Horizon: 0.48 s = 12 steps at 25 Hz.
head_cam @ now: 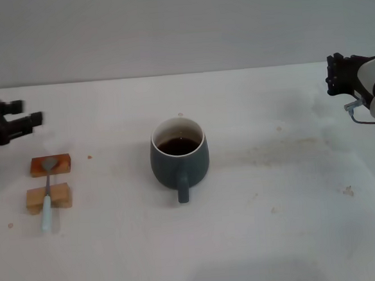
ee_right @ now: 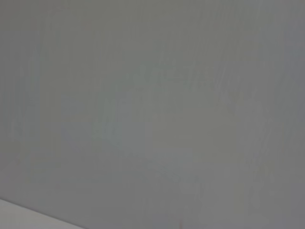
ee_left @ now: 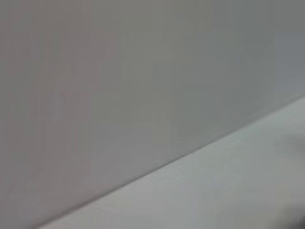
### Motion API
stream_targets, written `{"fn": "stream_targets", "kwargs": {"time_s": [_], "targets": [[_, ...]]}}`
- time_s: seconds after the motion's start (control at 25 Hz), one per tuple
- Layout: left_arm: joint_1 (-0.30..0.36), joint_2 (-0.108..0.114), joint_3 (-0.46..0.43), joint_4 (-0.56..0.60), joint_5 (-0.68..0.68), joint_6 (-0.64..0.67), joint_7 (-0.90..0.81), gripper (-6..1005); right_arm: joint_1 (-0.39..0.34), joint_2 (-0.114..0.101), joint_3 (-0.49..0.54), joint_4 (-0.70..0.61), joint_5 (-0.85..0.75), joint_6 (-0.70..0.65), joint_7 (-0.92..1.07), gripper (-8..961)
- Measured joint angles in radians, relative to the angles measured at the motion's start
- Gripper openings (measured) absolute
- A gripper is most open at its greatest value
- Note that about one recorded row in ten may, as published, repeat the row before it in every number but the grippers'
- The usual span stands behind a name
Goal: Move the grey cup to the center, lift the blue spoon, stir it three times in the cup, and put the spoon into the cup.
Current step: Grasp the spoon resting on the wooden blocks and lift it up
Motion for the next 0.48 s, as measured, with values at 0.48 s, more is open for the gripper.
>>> {"fn": "stream_targets", "kwargs": {"time_s": [0.48], "targets": [[-0.018, -0.141, -0.057, -0.119, 0.497, 0.573, -0.398, 539, -0.004, 0.0, 0.0, 0.0, -0.004, 0.001, 0.0, 69]]}}
